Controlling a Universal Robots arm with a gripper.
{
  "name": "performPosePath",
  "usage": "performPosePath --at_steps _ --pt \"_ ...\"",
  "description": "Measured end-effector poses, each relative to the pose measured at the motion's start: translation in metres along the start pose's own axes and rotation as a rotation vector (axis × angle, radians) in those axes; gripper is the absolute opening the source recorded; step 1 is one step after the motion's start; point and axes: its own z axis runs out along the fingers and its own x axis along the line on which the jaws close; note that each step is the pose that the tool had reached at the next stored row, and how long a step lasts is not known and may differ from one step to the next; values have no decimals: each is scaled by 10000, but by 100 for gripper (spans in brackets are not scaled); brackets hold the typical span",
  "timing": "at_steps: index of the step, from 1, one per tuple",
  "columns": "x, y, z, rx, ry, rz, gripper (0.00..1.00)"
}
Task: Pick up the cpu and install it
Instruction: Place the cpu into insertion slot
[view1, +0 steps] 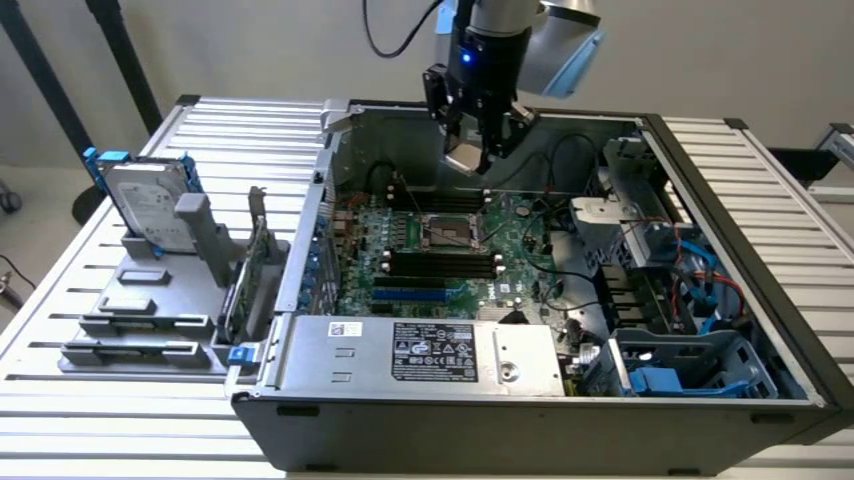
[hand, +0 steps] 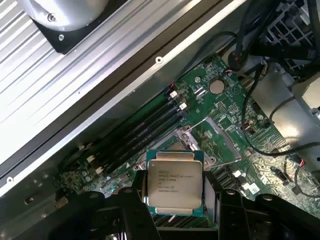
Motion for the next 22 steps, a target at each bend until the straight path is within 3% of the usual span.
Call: performPosePath --at_steps 22 --pt "-8 -7 96 -302 -308 3924 55"
